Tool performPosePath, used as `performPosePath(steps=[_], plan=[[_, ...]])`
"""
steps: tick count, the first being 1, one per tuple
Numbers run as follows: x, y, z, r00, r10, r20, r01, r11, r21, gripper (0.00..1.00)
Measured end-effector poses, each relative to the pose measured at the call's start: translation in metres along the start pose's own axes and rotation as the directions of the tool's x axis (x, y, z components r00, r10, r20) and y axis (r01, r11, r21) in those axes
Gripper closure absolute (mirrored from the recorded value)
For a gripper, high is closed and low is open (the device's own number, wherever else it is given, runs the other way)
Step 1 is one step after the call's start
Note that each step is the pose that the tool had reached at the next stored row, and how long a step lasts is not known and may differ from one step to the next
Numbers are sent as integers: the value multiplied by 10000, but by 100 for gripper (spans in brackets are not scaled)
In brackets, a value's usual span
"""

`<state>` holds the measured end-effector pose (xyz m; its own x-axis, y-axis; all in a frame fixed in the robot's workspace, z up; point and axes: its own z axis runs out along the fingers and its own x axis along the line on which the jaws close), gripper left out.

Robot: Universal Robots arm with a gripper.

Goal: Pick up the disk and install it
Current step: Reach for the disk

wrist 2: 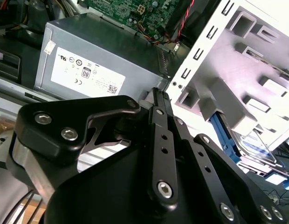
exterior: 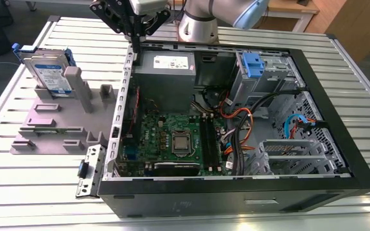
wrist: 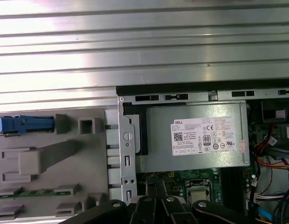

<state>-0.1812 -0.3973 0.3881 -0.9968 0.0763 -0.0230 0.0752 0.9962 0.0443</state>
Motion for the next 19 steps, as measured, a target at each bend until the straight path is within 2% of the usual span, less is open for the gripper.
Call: performPosePath(steps=[19], plan=[[94, -7, 7, 10000, 0, -9, 0, 10000, 1, 89]])
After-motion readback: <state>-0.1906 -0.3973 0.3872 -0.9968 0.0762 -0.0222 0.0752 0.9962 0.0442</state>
